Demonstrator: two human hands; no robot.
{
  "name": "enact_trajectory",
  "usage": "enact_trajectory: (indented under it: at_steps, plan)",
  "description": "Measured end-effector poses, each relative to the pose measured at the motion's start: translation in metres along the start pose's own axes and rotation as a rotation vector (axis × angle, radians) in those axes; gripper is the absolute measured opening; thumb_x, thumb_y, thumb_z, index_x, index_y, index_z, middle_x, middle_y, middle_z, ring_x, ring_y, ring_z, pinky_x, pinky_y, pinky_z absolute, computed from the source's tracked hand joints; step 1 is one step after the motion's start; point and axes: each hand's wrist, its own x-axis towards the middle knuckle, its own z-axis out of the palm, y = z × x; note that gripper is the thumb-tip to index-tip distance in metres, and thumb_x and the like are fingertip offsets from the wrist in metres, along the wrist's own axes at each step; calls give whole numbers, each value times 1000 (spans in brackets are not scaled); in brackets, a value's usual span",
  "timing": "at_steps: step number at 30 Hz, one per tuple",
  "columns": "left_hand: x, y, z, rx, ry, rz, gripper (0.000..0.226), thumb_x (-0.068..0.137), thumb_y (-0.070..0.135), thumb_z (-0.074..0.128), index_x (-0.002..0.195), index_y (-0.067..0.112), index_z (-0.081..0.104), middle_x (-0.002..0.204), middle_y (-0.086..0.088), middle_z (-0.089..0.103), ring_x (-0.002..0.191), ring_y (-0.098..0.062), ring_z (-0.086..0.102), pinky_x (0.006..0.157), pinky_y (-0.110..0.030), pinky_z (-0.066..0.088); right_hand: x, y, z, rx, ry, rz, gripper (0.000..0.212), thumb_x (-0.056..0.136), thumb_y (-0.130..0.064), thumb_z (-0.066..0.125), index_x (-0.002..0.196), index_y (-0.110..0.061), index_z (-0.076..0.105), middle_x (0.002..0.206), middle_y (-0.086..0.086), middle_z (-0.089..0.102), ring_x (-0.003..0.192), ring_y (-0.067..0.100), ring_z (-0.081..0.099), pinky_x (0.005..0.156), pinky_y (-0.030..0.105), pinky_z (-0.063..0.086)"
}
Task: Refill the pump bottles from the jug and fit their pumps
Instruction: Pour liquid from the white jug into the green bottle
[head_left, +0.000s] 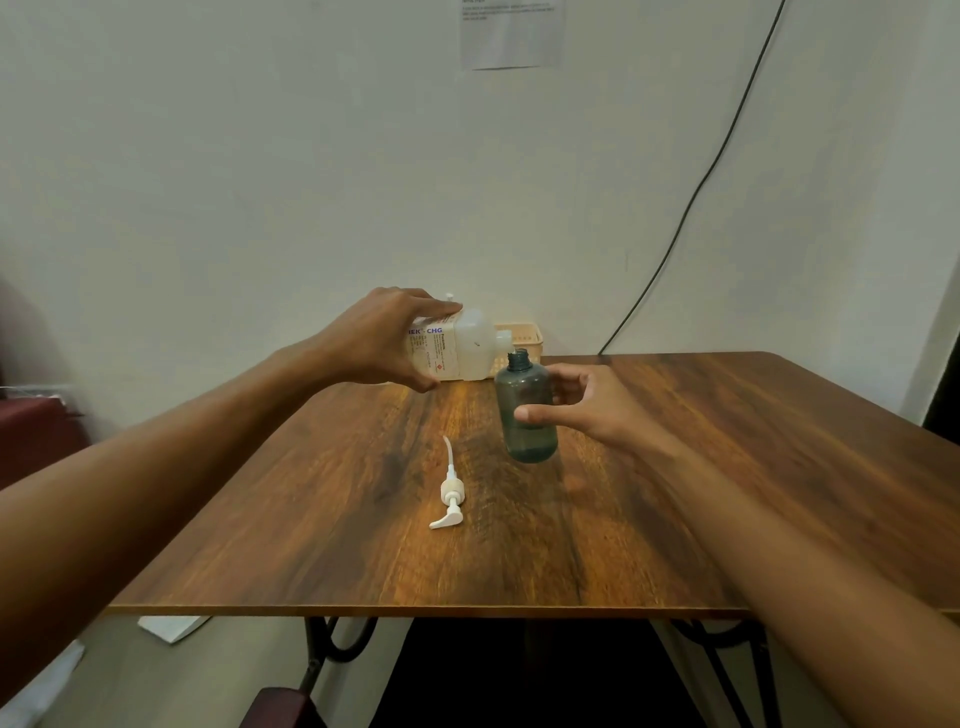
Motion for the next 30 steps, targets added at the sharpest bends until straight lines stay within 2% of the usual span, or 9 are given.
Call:
enact_trajectory:
  at_steps: [5,9,13,15,17,20,24,27,30]
  plan:
    - [-1,-1,3,-13,18,11,91,72,41,90,152,23,49,133,0,65,118,-17,60,93,-26,48,-1,-1,1,9,-6,-7,64,64,-48,92,123,-35,70,118,-16,76,112,2,70,87,19,55]
    - [-5,-1,9,-53,43,0,91,71,42,91,150,22,51,132,0,67,116,-17,62,88,-22,50,-1,-1,1,18,2,-18,71,64,-47,92,129,-28,72,118,-13,78,110,3,73,89,19,56]
    - [-11,3,21,-111,41,-20,86,72,45,90,147,25,54,128,2,68,109,-15,65,79,-15,50,0,1,1,17,10,-23,69,63,-49,93,127,-31,73,118,-13,79,110,2,73,90,20,58]
    - [-16,4,28,-159,55,-40,84,72,45,90,145,25,55,127,3,68,108,-13,65,79,-14,52,0,1,1,13,7,-13,63,64,-49,94,122,-37,73,115,-16,80,109,1,74,88,19,59]
    - [-21,5,36,-218,74,-66,82,73,45,89,145,25,55,129,5,66,110,-12,65,79,-13,55,0,0,1,16,6,-3,55,63,-50,94,113,-44,73,110,-24,79,106,-4,73,81,12,58]
    - [-29,6,52,-317,122,-138,80,74,46,89,144,28,53,128,7,64,111,-12,64,69,-3,50,1,-4,3,28,23,4,53,62,-51,95,110,-45,73,111,-27,78,105,-6,73,77,10,58]
    - [-36,6,69,-403,200,-225,84,70,53,89,141,22,57,127,4,68,106,-10,67,76,-14,57,2,-6,7,53,39,12,55,61,-51,96,111,-42,74,108,-28,78,102,-10,72,73,6,55]
    - [-40,7,79,-436,276,-299,87,68,63,85,137,18,59,123,1,70,102,-11,69,78,-23,61,3,-4,9,74,68,5,68,60,-51,95,123,-31,76,114,-17,80,105,-2,74,79,11,56]
    - [-46,10,91,-448,358,-381,91,65,69,81,137,18,59,125,2,70,101,-7,66,72,-12,51,0,-1,12,95,100,-5,77,61,-52,94,130,-24,74,124,-9,77,115,4,70,91,20,54]
